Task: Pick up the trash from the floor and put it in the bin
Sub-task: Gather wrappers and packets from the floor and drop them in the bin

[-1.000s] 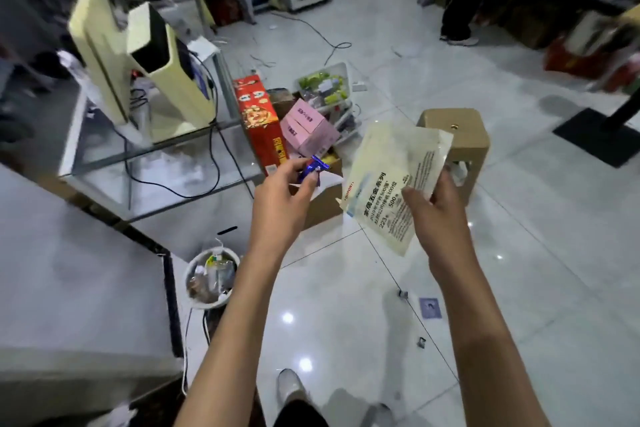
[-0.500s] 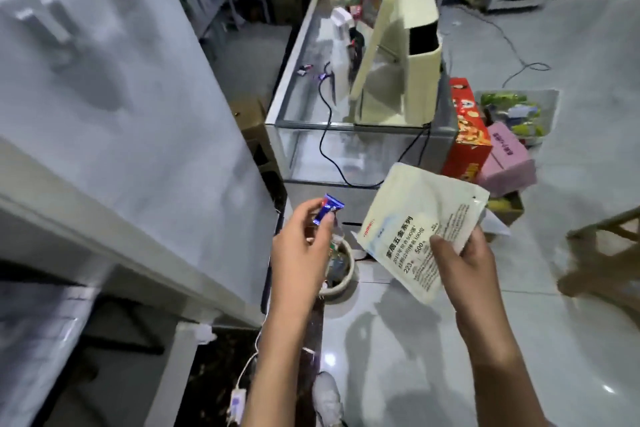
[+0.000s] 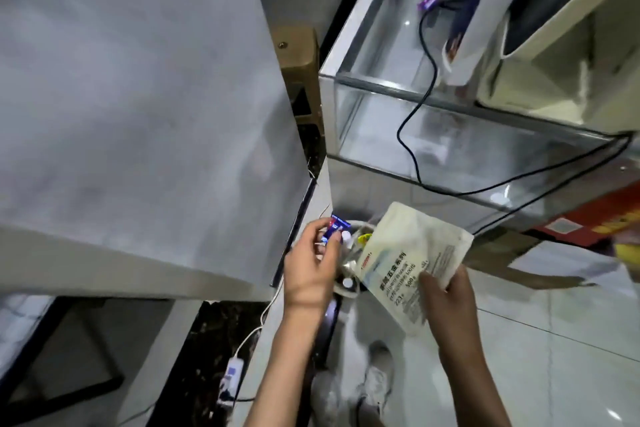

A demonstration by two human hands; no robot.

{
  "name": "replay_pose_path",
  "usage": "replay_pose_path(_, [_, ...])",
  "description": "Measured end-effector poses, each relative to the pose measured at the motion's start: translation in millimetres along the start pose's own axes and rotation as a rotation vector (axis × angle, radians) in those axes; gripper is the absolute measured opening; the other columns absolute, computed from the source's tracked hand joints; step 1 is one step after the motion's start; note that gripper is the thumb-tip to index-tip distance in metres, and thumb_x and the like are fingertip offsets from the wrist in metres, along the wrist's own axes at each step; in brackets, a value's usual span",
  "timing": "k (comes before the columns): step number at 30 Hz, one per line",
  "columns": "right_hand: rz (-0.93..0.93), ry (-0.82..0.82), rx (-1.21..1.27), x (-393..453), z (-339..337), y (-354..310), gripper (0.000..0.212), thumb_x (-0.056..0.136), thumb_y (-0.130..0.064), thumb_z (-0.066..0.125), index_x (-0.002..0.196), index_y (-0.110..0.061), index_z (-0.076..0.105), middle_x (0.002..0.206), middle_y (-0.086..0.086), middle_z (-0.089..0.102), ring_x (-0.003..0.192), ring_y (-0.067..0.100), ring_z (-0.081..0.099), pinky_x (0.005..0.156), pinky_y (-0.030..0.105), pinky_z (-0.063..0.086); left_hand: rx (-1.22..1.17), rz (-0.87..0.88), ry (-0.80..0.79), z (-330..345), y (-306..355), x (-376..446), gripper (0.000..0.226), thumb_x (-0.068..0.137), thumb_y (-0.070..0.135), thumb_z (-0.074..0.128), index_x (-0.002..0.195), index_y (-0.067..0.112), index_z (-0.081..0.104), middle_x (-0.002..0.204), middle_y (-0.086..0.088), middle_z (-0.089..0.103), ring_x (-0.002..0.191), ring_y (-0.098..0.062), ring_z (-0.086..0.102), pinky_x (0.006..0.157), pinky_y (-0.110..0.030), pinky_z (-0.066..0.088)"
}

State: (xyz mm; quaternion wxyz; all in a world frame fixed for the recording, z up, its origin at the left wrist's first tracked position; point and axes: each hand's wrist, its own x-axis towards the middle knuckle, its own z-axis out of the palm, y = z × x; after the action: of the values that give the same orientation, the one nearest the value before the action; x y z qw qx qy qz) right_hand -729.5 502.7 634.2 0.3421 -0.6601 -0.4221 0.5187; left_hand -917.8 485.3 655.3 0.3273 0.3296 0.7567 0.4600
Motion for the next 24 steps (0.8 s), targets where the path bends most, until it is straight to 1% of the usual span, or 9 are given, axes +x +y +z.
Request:
replay_pose_path(4, [0.063, -0.032, -0.073, 67, 43, 55, 0.034, 0.092, -0.005, 0.05, 0.122, -0.019, 0.056, 0.112, 0.0, 0.069, 0.098, 0.013, 0.067, 0.071, 0.026, 0.055, -0.07, -0.095, 0.017, 42, -62, 49, 0.015, 0.093, 0.016, 0.064, 0.104, 0.026, 0.064, 0.075, 0.009, 0.063, 0.059, 0.006, 0.055, 0.056, -0.006, 0.041])
replay_pose_path(7, [0.11, 0.006, -0.118, 114, 81, 107, 0.036, 0.086, -0.017, 0.054, 0.121, -0.024, 0.055, 0.113, 0.0, 0.068, 0.101, 0.019, 0.066, 0.084, 0.041, 0.056, -0.032, -0.139, 0.009, 72, -126, 85, 0.015, 0.094, 0.02, 0.062, 0.104, 0.031, 0.061, 0.074, 0.005, 0.06, 0.057, 0.002, 0.052, 0.055, -0.01, 0.042])
replay_pose_path(9, [0.12, 0.016, -0.131, 136, 102, 145, 0.045, 0.081, -0.024, 0.053, 0.126, -0.022, 0.053, 0.115, 0.003, 0.067, 0.101, 0.022, 0.065, 0.086, 0.041, 0.055, -0.006, -0.2, -0.015, 93, -173, 104, 0.015, 0.095, 0.021, 0.06, 0.108, 0.029, 0.062, 0.078, 0.001, 0.064, 0.065, -0.006, 0.056, 0.061, -0.017, 0.046])
replay_pose_path(12, [0.207, 0.054, -0.091, 167, 133, 204, 0.046, 0.089, -0.014, 0.056, 0.134, -0.017, 0.05, 0.116, 0.001, 0.062, 0.101, 0.021, 0.061, 0.083, 0.035, 0.053, 0.023, -0.298, -0.05, 130, -244, 129, 0.018, 0.094, 0.021, 0.06, 0.111, 0.022, 0.064, 0.094, 0.003, 0.07, 0.08, -0.011, 0.063, 0.074, -0.023, 0.051])
replay_pose_path(15, [0.284, 0.1, -0.063, 201, 154, 257, 0.054, 0.083, -0.014, 0.059, 0.136, -0.017, 0.047, 0.122, 0.006, 0.063, 0.108, 0.028, 0.061, 0.093, 0.044, 0.053, 0.162, -0.245, -0.151, 159, -305, 146, 0.031, 0.094, 0.021, 0.062, 0.124, 0.014, 0.061, 0.114, -0.002, 0.069, 0.1, -0.012, 0.065, 0.081, -0.01, 0.045])
replay_pose_path(18, [0.363, 0.102, -0.126, 215, 164, 282, 0.06, 0.081, -0.011, 0.065, 0.136, -0.006, 0.042, 0.123, 0.008, 0.059, 0.11, 0.025, 0.058, 0.08, 0.021, 0.05, 0.251, -0.24, -0.355, 174, -341, 149, 0.039, 0.095, 0.018, 0.059, 0.132, 0.008, 0.056, 0.129, -0.006, 0.062, 0.115, -0.017, 0.06, 0.096, -0.018, 0.044])
replay_pose_path(19, [0.347, 0.128, -0.183, 219, 165, 286, 0.061, 0.08, -0.009, 0.066, 0.135, 0.0, 0.041, 0.125, 0.012, 0.057, 0.113, 0.026, 0.056, 0.078, 0.018, 0.049, 0.26, -0.22, -0.394, 173, -347, 149, 0.038, 0.096, 0.018, 0.057, 0.132, 0.009, 0.057, 0.129, -0.006, 0.063, 0.116, -0.018, 0.06, 0.099, -0.024, 0.045])
replay_pose_path(21, [0.253, 0.183, -0.369, 225, 167, 288, 0.071, 0.075, -0.015, 0.068, 0.135, 0.008, 0.04, 0.133, 0.023, 0.05, 0.126, 0.035, 0.047, 0.101, 0.031, 0.04, 0.301, -0.207, -0.426, 169, -352, 153, 0.033, 0.096, 0.021, 0.055, 0.128, 0.017, 0.062, 0.122, -0.002, 0.067, 0.111, -0.014, 0.063, 0.095, -0.022, 0.047])
replay_pose_path(24, [0.1, 0.171, -0.535, 216, 166, 277, 0.063, 0.077, -0.011, 0.068, 0.136, -0.002, 0.046, 0.14, 0.02, 0.045, 0.133, 0.034, 0.037, 0.109, 0.031, 0.023, 0.317, -0.243, -0.406, 155, -344, 156, 0.023, 0.091, 0.031, 0.052, 0.108, 0.035, 0.068, 0.101, 0.006, 0.072, 0.095, -0.012, 0.067, 0.09, -0.029, 0.051])
